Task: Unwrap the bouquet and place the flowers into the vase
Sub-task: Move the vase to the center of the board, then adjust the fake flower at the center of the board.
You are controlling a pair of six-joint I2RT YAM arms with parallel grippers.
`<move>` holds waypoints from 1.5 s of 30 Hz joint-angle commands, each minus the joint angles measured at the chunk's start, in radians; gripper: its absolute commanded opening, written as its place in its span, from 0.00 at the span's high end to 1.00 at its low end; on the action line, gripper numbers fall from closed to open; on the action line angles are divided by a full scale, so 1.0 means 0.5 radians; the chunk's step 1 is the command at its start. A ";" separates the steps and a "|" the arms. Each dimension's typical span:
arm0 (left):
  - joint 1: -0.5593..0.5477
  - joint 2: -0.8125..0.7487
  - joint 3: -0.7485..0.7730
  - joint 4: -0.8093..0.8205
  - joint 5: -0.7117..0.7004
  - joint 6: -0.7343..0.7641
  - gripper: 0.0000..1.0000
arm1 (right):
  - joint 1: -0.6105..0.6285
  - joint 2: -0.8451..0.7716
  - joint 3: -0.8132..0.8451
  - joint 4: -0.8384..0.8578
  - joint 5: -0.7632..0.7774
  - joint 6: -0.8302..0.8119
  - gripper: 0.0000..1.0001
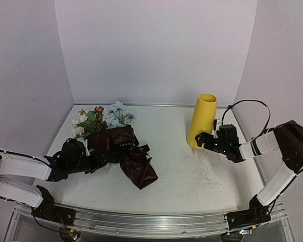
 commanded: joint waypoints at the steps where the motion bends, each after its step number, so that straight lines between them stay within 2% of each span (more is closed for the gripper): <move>1: 0.086 0.003 -0.013 0.017 0.119 -0.004 0.36 | -0.003 0.177 0.244 0.091 0.045 -0.053 0.04; 8: 0.137 -0.058 -0.021 0.011 0.172 0.022 0.36 | -0.003 0.251 0.301 0.119 0.039 0.056 0.02; 14: 0.139 -0.140 0.002 -0.056 0.158 0.094 0.36 | -0.002 0.028 0.148 0.002 0.029 0.027 0.02; 22: 0.149 -0.280 0.143 -0.385 -0.011 0.244 0.37 | 0.070 -0.372 -0.134 -0.228 0.079 0.042 0.02; 29: 0.268 -0.330 0.252 -0.491 0.024 0.318 0.39 | 0.449 -0.621 -0.124 -0.522 0.190 0.085 0.03; 34: 0.292 -0.300 0.247 -0.483 0.030 0.232 0.41 | 0.797 -0.673 -0.012 -0.617 0.354 0.152 0.06; 38: 0.298 -0.298 0.217 -0.442 0.043 0.181 0.42 | 1.060 -0.547 0.185 -0.649 0.431 0.177 0.08; 42: 0.316 -0.285 0.220 -0.418 0.070 0.155 0.49 | 1.288 -0.265 0.439 -0.657 0.449 0.169 0.12; 45: 0.326 -0.274 0.227 -0.412 0.081 0.143 0.51 | 1.361 -0.086 0.643 -0.659 0.407 0.167 0.17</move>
